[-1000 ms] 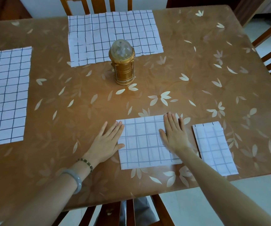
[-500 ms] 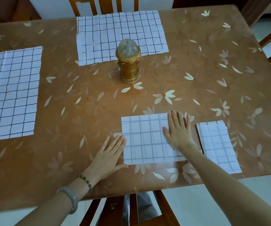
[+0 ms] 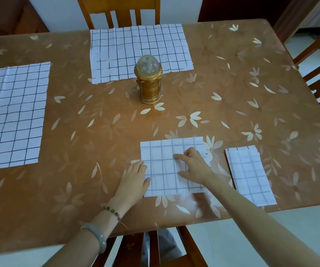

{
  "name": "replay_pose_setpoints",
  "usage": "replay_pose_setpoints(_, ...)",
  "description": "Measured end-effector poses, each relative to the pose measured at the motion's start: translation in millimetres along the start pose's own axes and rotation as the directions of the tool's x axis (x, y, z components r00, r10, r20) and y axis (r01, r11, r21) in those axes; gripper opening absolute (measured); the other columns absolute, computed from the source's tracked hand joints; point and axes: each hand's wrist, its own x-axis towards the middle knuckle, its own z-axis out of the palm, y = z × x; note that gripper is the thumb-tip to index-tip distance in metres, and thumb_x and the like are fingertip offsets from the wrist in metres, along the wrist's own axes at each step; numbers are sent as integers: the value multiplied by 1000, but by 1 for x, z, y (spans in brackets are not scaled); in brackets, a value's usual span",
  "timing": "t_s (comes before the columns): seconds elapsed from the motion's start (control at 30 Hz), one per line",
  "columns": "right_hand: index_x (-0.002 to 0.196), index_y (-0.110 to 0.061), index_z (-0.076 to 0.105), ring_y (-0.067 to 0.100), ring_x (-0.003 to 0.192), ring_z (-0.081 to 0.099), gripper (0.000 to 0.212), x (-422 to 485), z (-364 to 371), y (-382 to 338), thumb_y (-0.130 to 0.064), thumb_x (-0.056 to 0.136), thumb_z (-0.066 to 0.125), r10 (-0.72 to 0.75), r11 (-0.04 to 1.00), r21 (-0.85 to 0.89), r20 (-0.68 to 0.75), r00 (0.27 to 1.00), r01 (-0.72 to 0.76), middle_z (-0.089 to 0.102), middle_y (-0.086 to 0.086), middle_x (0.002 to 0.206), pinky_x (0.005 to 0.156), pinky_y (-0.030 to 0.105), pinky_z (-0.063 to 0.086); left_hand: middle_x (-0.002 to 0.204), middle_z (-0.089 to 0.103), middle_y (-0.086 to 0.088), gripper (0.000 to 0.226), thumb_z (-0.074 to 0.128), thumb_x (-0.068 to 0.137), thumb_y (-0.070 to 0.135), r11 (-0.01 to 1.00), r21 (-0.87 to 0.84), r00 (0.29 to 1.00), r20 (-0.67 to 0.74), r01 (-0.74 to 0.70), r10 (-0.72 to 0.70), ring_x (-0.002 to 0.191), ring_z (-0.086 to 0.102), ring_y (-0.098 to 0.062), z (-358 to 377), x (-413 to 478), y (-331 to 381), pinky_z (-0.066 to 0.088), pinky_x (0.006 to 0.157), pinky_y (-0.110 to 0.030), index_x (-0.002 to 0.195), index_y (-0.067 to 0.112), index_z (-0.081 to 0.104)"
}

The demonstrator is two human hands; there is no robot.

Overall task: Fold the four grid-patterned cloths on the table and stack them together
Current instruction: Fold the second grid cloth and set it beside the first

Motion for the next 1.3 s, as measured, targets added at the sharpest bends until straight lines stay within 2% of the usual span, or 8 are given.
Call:
replay_pose_setpoints(0.07, 133, -22, 52, 32, 100, 42, 70, 0, -2, 0, -23, 68, 77, 0, 1000, -1, 42, 999, 0, 41, 14, 112, 91, 41, 43, 144, 37, -4, 46, 53, 95, 24, 952, -252, 984, 5, 175, -180, 137, 27, -22, 1, 6, 12, 25, 114, -36, 137, 9, 42)
replay_pose_setpoints(0.2, 137, -25, 44, 30, 100, 38, 81, -1, -3, 0, -31, 64, 80, 1, 998, -58, 78, 997, 4, 37, 11, 116, 93, 39, 41, 125, 44, -2, 47, 66, 83, 12, 633, -673, 868, 28, 384, -496, 116, 50, -21, 2, 22, 28, 44, 100, -42, 126, 12, 46)
replay_pose_setpoints(0.4, 137, -28, 40, 28, 104, 36, 84, 2, -6, -3, -32, 63, 80, 26, 999, -46, 107, 994, -21, 34, 9, 117, 96, 37, 40, 89, 59, 4, 30, 69, 83, 4, 329, -821, 782, 208, 466, -587, 79, 59, -14, -10, 33, 36, 43, 62, -26, 102, 11, 47)
replay_pose_setpoints(0.5, 137, -29, 38, 27, 104, 36, 84, 2, -8, -5, -32, 64, 79, 38, 998, -58, 125, 991, -31, 33, 8, 117, 95, 37, 41, 83, 57, 8, 9, 69, 83, 3, 371, -781, 797, 253, 503, -549, 72, 57, -7, -12, 27, 31, 47, 64, -26, 87, 6, 61)
replay_pose_setpoints(0.6, 137, -29, 36, 26, 106, 36, 83, 3, -7, -13, -33, 66, 78, 40, 996, -89, 143, 989, -28, 33, 8, 119, 94, 36, 41, 83, 66, 0, 13, 70, 83, 2, 348, -776, 792, 298, 526, -533, 75, 63, -14, -19, 20, 19, 52, 67, -29, 74, 11, 66)
replay_pose_setpoints(0.83, 139, -26, 33, 27, 106, 37, 88, 12, 17, -65, -36, 64, 79, -2, 998, -55, 161, 987, 11, 33, 9, 120, 94, 38, 40, 88, 72, -6, 6, 75, 79, 9, 441, -709, 783, 254, 550, -568, 87, 68, -23, -51, -5, -29, 56, 79, -40, 82, 10, 70)
replay_pose_setpoints(1.03, 138, -26, 31, 28, 104, 39, 87, 23, 39, -115, -38, 64, 76, -19, 999, -43, 144, 989, 25, 34, 9, 118, 91, 37, 39, 78, 63, 9, 5, 70, 84, 9, 601, -614, 813, 119, 511, -569, 77, 61, -9, -88, -34, -45, 36, 54, -4, 89, 8, 69)
replay_pose_setpoints(1.3, 149, -30, 1, 33, 124, 33, 118, 36, 44, -135, -47, 62, 79, 65, 985, -171, 258, 964, -21, 24, 15, 141, 95, 43, 39, 100, 65, 4, 29, 68, 86, 14, 691, -553, 860, 99, 466, -501, 76, 55, 1, -94, -49, -50, 36, 56, -7, 114, 18, 58)
